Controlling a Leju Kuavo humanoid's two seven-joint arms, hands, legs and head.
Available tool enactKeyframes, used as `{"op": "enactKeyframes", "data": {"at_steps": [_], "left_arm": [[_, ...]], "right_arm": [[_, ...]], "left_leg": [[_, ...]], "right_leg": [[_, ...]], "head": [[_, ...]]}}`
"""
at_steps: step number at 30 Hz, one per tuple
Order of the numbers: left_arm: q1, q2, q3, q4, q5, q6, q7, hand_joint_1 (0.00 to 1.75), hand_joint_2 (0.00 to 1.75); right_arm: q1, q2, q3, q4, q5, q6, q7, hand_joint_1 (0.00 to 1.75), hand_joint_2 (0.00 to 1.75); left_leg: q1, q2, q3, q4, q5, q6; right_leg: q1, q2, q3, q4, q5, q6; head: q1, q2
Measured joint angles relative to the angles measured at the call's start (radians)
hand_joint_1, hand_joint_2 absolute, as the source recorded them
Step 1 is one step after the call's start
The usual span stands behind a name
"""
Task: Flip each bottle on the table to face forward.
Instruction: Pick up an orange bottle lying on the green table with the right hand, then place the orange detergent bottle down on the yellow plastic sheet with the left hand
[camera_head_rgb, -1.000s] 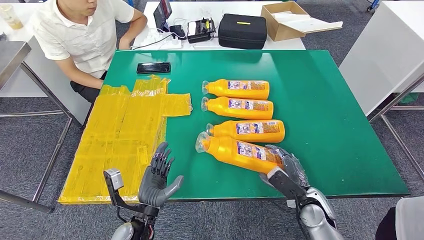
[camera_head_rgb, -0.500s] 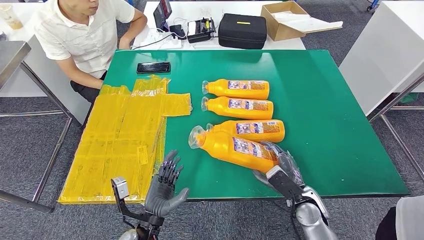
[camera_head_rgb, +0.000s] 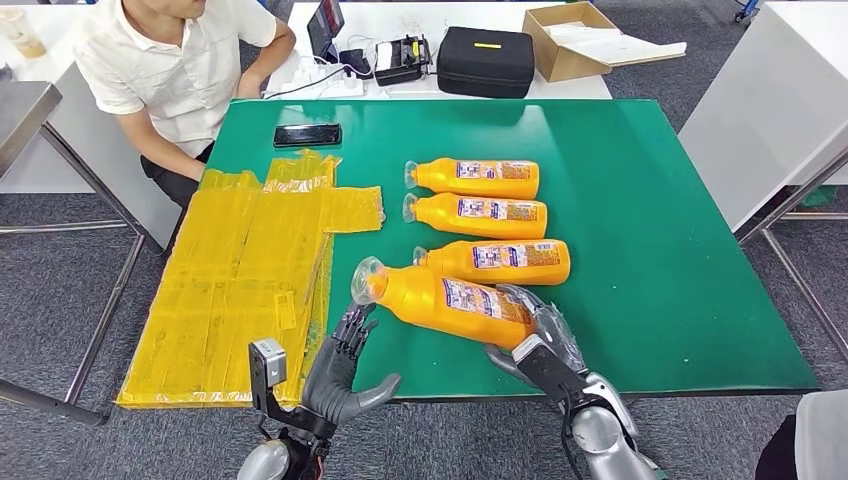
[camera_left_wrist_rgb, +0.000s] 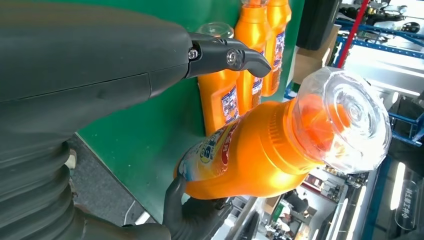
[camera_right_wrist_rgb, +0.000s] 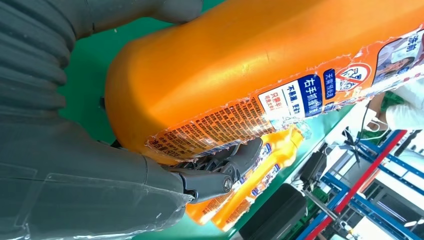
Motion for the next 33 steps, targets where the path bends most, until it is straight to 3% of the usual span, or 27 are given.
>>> {"op": "enactKeyframes", "data": {"at_steps": [11, 24, 33], "left_arm": [[-0.026, -0.007, 0.004, 0.005, -0.043, -0.012, -0.052, 0.00, 1.75], [-0.075, -0.014, 0.007, 0.012, 0.135, -0.029, -0.041, 0.00, 1.75], [-0.096, -0.016, 0.000, 0.020, 0.213, -0.036, -0.039, 0.00, 1.75]], "right_arm": [[-0.004, 0.018, 0.059, 0.001, -0.004, 0.006, -0.009, 1.75, 1.75], [-0.062, 0.093, 0.191, 0.040, -0.059, 0.041, -0.024, 1.75, 1.75], [-0.101, 0.108, 0.244, 0.068, -0.116, 0.071, -0.022, 1.75, 1.75]], "left_leg": [[0.000, 0.000, 0.000, 0.000, 0.000, 0.000], [0.000, 0.000, 0.000, 0.000, 0.000, 0.000], [0.000, 0.000, 0.000, 0.000, 0.000, 0.000]], "right_leg": [[0.000, 0.000, 0.000, 0.000, 0.000, 0.000], [0.000, 0.000, 0.000, 0.000, 0.000, 0.000], [0.000, 0.000, 0.000, 0.000, 0.000, 0.000]], "head": [[0.000, 0.000], [0.000, 0.000], [0.000, 0.000]]}}
